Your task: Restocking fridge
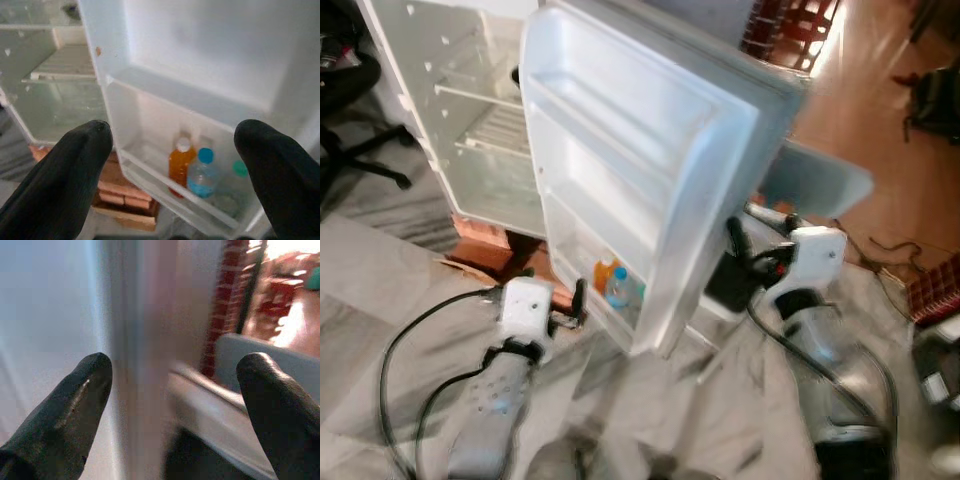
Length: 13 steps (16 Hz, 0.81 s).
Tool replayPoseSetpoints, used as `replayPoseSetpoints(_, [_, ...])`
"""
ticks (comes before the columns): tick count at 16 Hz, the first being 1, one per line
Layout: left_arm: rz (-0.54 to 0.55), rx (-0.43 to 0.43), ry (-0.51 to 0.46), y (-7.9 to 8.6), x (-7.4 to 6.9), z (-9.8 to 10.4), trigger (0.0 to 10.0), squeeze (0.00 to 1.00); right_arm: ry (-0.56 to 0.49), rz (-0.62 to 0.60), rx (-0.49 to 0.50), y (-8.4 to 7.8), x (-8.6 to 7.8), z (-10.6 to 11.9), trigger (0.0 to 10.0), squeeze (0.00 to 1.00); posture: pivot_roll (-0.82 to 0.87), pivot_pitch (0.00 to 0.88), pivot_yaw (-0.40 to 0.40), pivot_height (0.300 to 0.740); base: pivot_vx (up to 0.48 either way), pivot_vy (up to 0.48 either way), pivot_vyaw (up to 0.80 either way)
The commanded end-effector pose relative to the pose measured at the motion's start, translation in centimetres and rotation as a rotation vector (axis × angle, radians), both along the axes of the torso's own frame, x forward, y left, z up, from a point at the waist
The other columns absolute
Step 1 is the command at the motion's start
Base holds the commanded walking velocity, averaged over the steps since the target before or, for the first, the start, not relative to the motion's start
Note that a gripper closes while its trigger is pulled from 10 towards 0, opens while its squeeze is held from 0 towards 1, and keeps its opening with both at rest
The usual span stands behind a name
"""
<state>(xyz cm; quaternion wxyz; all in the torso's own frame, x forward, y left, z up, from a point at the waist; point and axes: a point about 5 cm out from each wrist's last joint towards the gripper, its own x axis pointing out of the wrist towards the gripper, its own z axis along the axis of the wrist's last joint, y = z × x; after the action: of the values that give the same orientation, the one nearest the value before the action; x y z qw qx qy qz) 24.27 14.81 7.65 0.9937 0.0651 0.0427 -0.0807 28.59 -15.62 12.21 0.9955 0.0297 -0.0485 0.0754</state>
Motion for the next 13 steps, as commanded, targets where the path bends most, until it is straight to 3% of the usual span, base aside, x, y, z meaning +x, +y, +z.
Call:
replayPoseSetpoints(1, [-0.001,0.015,0.032,0.0,-0.5,-0.6,10.0,0.00,0.006,-0.026,-0.009,-1.0,-0.3,-0.3,10.0,0.00,0.11,0.124,-0.104,0.740,0.000,0.000,0.00])
replayPoseSetpoints(3, [0.005,0.023,0.077,0.3,-1.1,-1.3,10.0,0.00,0.010,-0.032,-0.012,-1.2,-0.4,-0.4,10.0,0.00,0.11,0.126,-0.104,0.740,0.000,0.000,0.00])
replayPoseSetpoints(9, [0.059,0.035,0.225,2.3,-6.7,-3.6,10.0,0.00,0.001,-0.013,0.009,-2.1,2.5,0.7,10.0,0.00,0.15,0.140,-0.116,0.740,0.000,0.000,0.00])
replayPoseSetpoints(11, [0.080,0.029,0.247,2.6,-7.7,-4.2,10.0,0.00,0.000,0.056,0.102,-1.5,4.1,1.7,10.0,0.00,0.17,0.143,-0.120,0.740,0.000,0.000,0.00])
replayPoseSetpoints(12, [0.112,0.020,0.272,3.3,-8.4,-4.7,10.0,0.00,-0.023,0.215,0.297,-0.2,4.7,3.6,10.0,0.00,0.18,0.142,-0.124,0.740,0.000,0.000,0.00])
replayPoseSetpoints(13, [0.127,0.022,0.284,3.6,-8.8,-5.0,10.0,0.00,-0.057,0.376,0.400,1.0,4.4,5.2,10.0,0.00,0.18,0.142,-0.125,0.740,0.000,0.000,0.00])
